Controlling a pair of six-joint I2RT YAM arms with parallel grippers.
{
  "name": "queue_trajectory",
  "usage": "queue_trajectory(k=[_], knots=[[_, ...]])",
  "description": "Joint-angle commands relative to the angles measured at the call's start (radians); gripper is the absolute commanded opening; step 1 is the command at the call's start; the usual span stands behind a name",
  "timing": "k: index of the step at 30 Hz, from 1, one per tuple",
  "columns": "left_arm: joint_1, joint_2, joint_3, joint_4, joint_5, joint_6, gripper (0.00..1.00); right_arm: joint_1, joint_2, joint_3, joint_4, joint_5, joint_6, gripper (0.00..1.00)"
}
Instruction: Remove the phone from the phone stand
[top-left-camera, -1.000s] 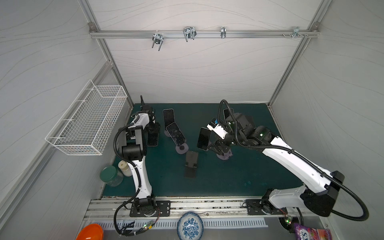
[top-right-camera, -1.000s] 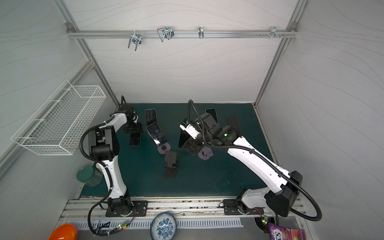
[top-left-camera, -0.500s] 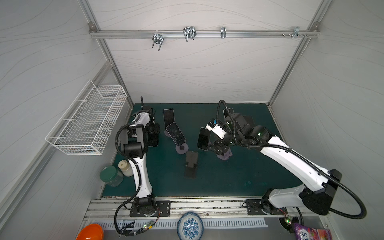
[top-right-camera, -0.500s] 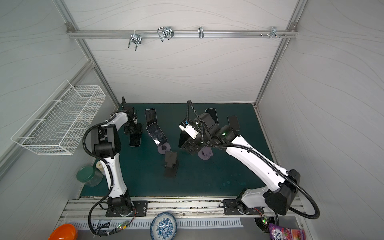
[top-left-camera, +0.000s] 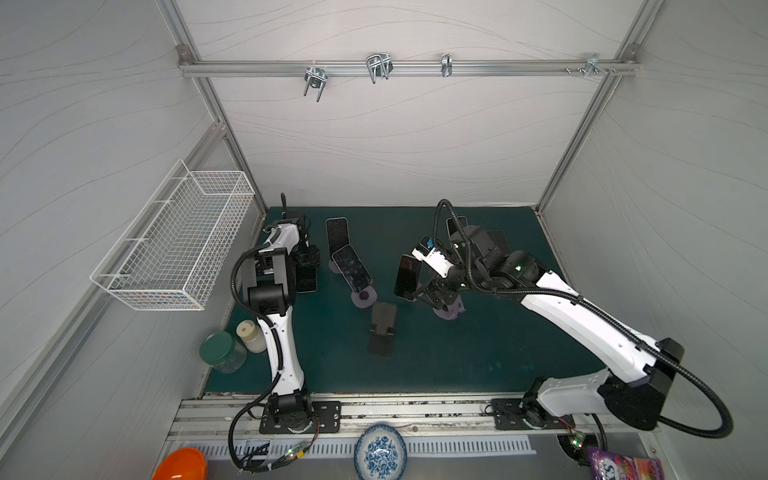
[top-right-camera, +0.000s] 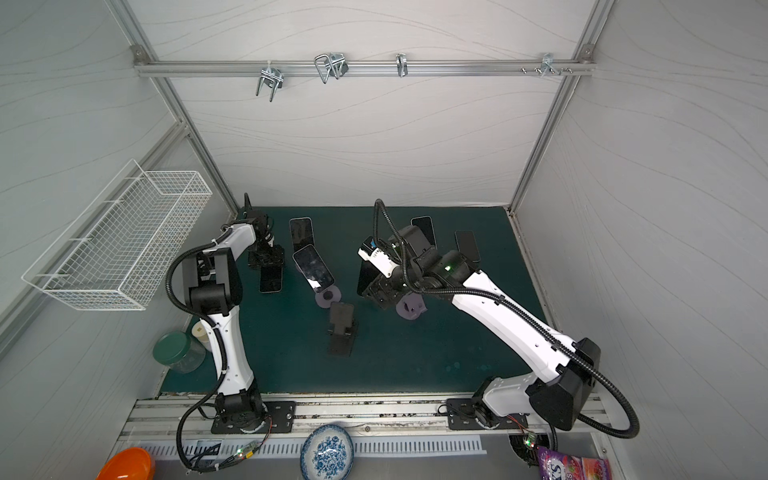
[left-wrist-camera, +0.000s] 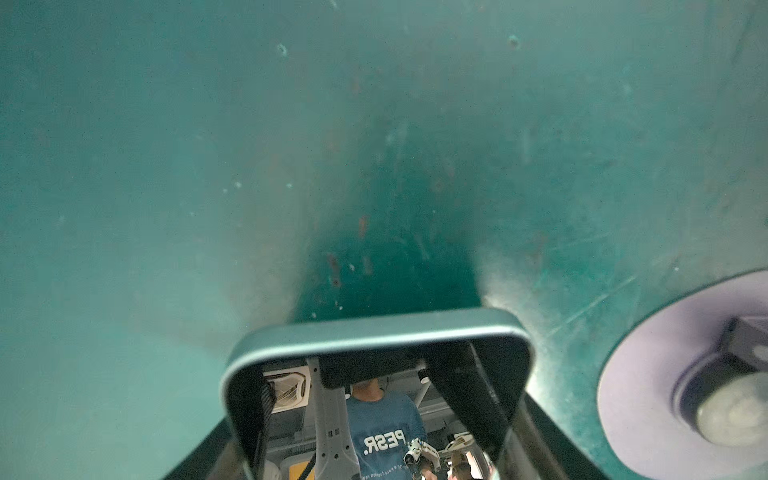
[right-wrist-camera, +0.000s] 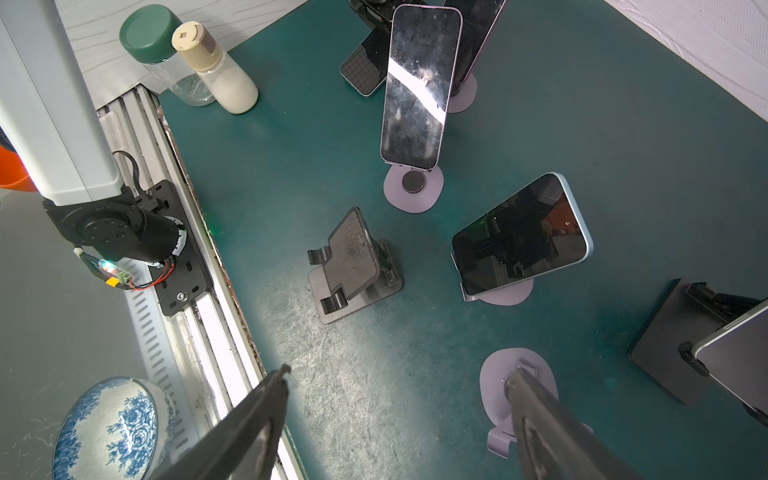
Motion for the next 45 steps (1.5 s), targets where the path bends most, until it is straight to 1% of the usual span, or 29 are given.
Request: queue_trajectory(k=[1,16,25,40,45], knots=[[0.003,0.053,0.002,0.020,0.005,-0.013,0.72,-0.004,-0.011,0.015,0.000,0.000,-0.028,0.85],[0.003,0.051,0.003,0.023,0.019,-0.022,0.81,-0.004,-0.010,0.028,-0.006,0.012,-0.035,0.85],[0.003,0.047,0.007,0.027,0.019,-0.024,0.82,-0.004,-0.007,0.038,-0.009,0.016,-0.038,0.86],[0.003,0.037,0.005,0.037,0.027,-0.036,0.86,-0.005,-0.013,0.051,-0.030,0.028,-0.045,0.86],[0.003,0.011,-0.001,0.048,0.034,-0.044,0.88,-0.002,-0.012,0.062,-0.028,0.031,-0.045,0.86]])
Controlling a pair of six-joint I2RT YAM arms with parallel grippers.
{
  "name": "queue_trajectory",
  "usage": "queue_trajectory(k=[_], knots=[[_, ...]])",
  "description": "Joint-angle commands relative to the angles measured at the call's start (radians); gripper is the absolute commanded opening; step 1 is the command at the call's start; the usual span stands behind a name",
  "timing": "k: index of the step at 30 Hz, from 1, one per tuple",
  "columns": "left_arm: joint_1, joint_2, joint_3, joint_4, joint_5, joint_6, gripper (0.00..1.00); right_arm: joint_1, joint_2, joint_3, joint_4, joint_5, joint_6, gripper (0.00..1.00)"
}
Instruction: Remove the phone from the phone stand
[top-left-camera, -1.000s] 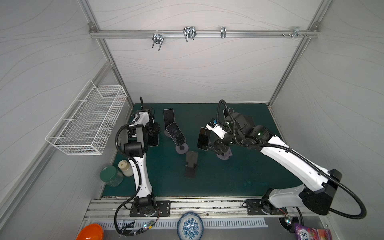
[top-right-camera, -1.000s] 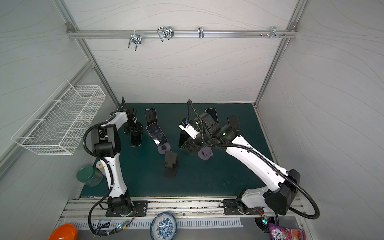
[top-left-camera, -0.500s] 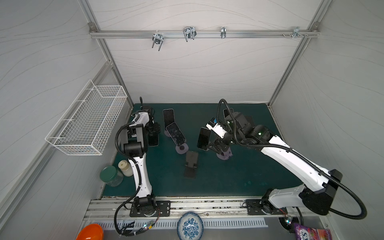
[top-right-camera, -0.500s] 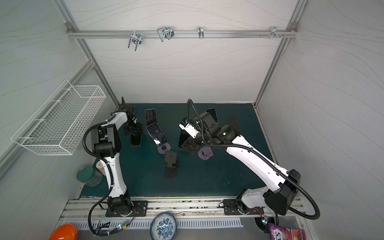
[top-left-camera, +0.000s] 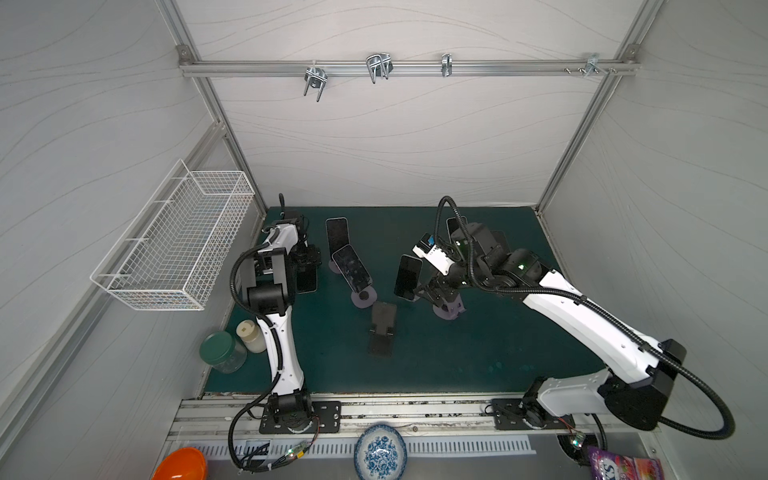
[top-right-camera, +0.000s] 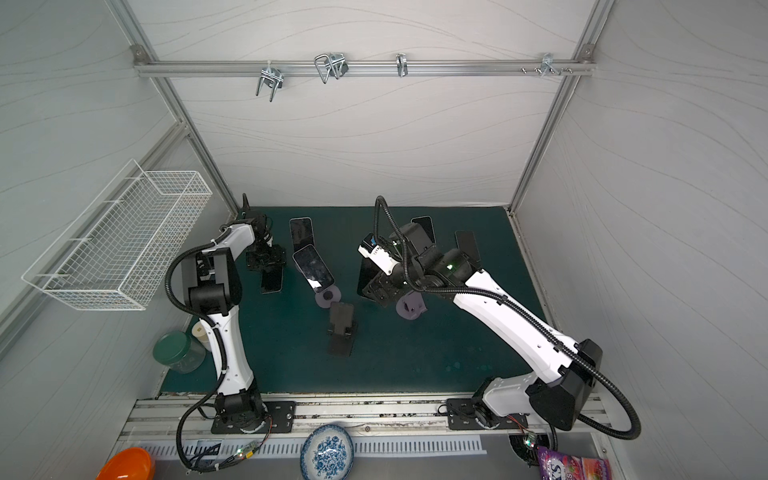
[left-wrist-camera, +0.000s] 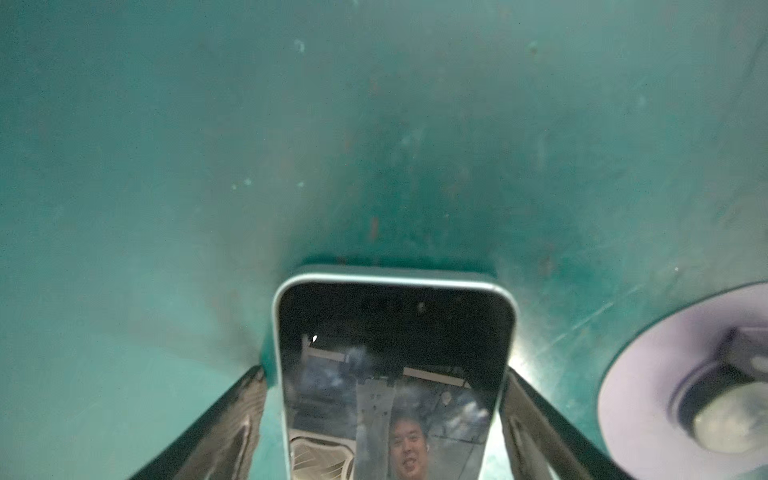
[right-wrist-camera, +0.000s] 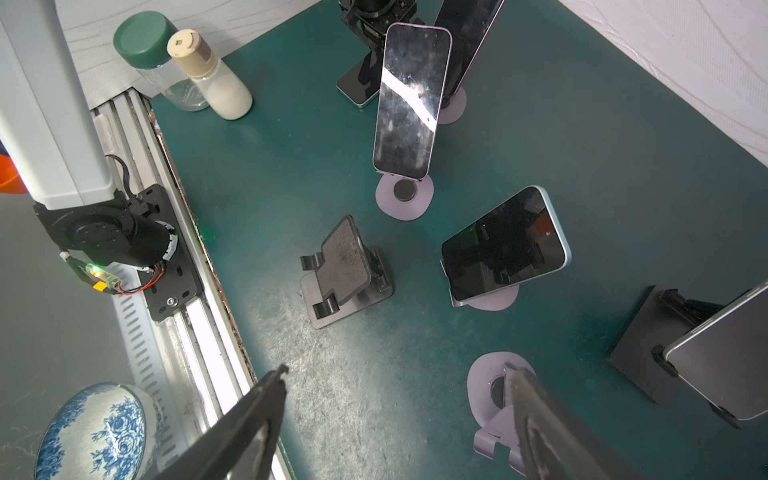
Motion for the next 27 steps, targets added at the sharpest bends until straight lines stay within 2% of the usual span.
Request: queue_trajectory(k=[1,8,27], knots=[[-0.003,0.000,-0.002,0.042,0.017,-0.016,0.88,-0.002,-0.012,0.033,-0.018,0.005,-0.027,0.86],[-0.003,-0.069,-0.010,0.041,0.014,-0.034,0.90,0.006,-0.027,0.046,-0.013,0.002,-0.028,0.86],[-0.003,-0.419,-0.233,0.097,0.020,-0.058,0.91,0.078,-0.121,-0.006,-0.006,0.014,-0.002,0.85]])
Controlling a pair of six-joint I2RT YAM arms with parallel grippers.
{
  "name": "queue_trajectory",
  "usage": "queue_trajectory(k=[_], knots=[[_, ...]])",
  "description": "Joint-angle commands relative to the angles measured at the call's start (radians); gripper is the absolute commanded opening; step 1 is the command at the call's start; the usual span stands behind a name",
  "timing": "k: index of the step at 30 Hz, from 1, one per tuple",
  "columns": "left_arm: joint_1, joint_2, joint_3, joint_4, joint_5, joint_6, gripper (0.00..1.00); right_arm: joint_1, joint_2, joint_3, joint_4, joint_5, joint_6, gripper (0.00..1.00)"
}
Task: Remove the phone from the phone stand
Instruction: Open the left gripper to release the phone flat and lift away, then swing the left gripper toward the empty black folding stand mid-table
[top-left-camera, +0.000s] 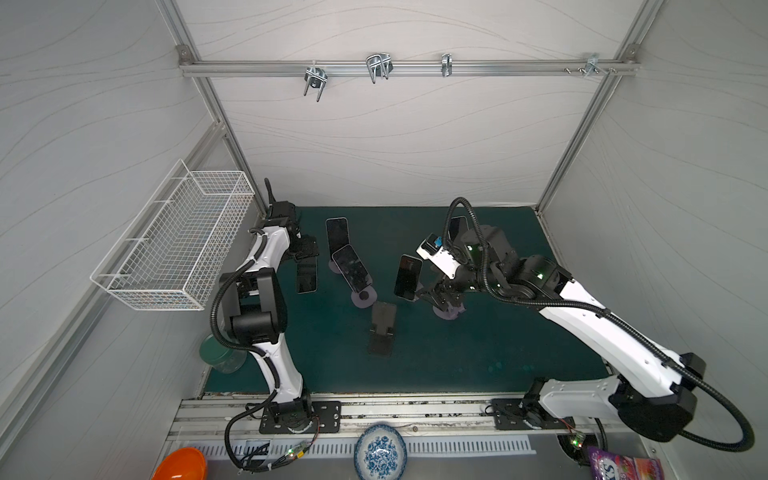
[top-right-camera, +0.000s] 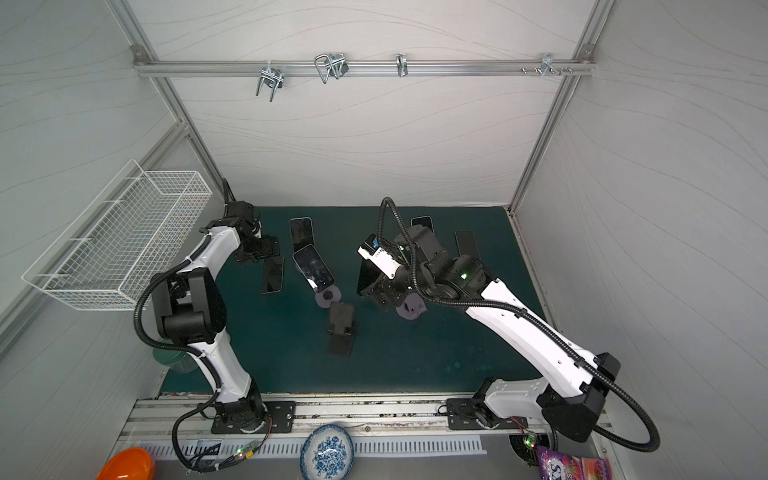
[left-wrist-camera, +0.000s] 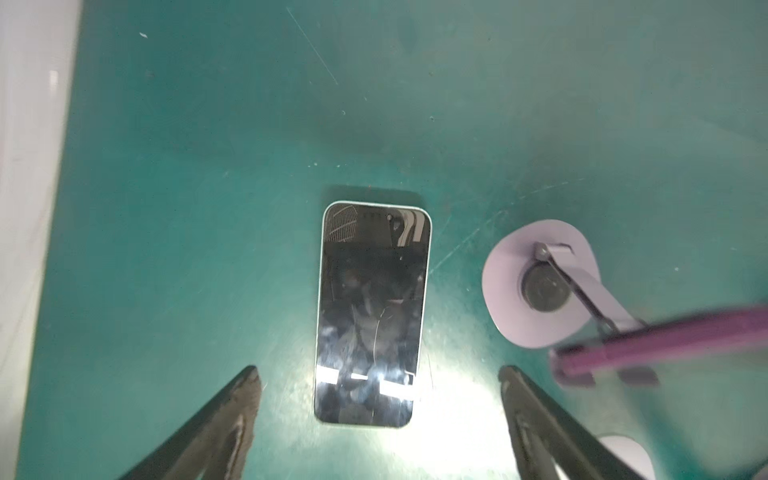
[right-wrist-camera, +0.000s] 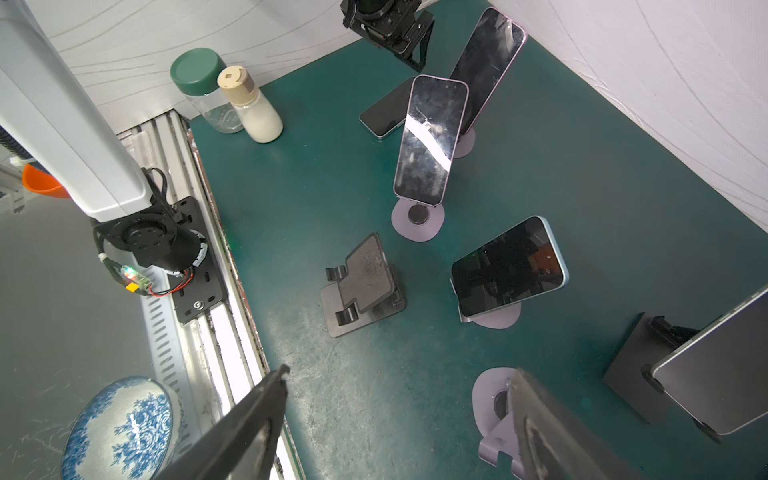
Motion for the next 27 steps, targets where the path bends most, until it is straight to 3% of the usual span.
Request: queue_trajectory(k=[1,15,27], knots=[[-0.004,-0.072,-0.027,0.021,0.009,-0.014,0.91,0.026,-0.041,-0.017,-0.004,0.008,-0.005,0.85],[-0.012,-0.344,-0.195,0.034,0.030,-0.029,0.90,0.094,-0.067,-0.032,0.009,0.021,0.023,0.85],[-0.048,-0.510,-0.323,0.030,0.113,0.035,0.89,0.100,-0.004,-0.025,0.053,0.023,0.107,0.85]])
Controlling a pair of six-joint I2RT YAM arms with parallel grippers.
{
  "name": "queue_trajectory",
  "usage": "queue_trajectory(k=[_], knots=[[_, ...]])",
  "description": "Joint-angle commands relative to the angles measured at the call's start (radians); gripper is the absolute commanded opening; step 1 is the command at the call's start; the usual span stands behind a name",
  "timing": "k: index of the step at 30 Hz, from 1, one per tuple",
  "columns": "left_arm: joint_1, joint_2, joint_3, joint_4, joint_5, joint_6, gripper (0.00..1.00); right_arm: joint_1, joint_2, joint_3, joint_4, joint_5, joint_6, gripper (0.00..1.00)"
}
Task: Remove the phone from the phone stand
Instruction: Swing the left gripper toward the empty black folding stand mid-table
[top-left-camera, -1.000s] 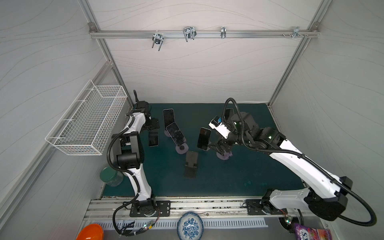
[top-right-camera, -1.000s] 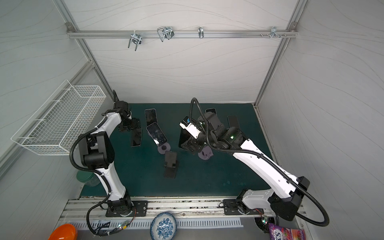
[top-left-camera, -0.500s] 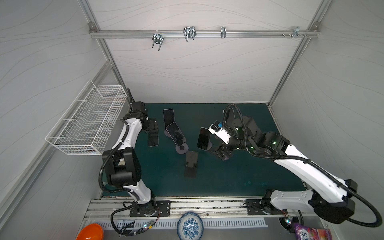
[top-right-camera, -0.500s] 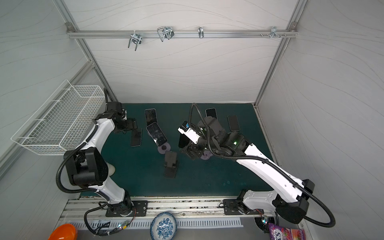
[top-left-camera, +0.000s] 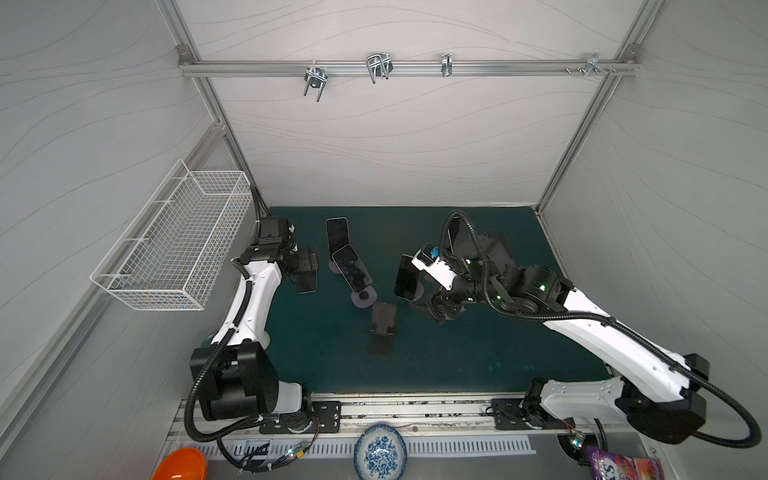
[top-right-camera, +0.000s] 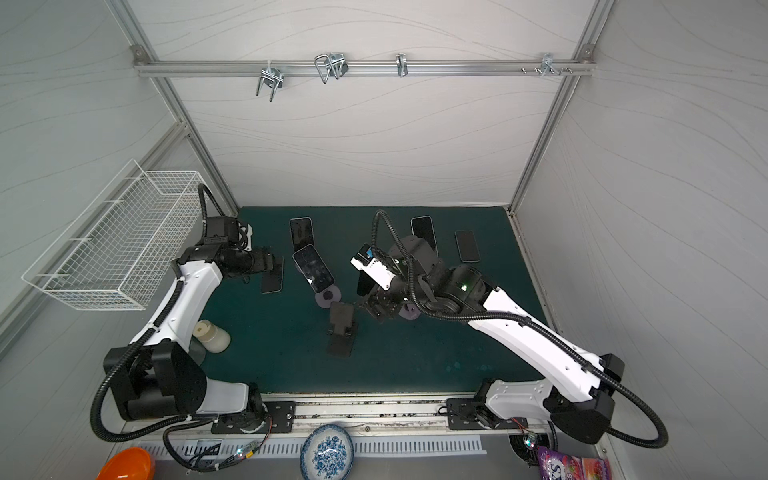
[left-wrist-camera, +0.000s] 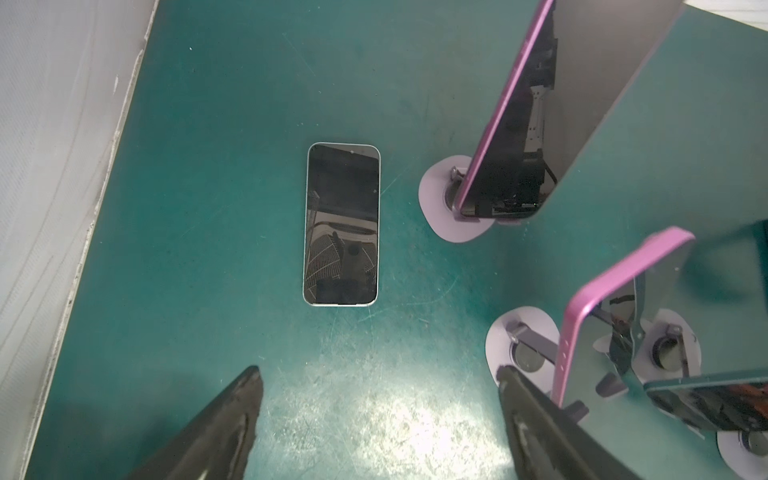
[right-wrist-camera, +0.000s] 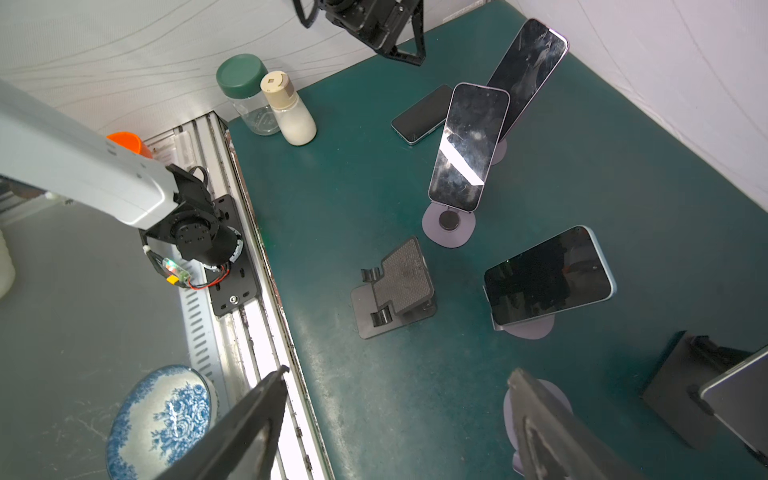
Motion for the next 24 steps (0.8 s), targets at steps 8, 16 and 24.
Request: queue_trajectory(k=[8,16,24], knots=[[-0.139,-0.137,-0.090,0.121,0.026,0.034,0.89,0.008,0.039,-0.008,0.014,0.046,0.107,0.83],[-0.293,-0.291,-0.173,0.198,0.016,0.099,0.89,0.007,0.035,-0.014,0.018,0.090,0.111,0.84],[-0.522,-0.392,-0.222,0.224,-0.043,0.063,0.89,-0.008,0.047,-0.025,0.006,0.158,0.186,0.86]])
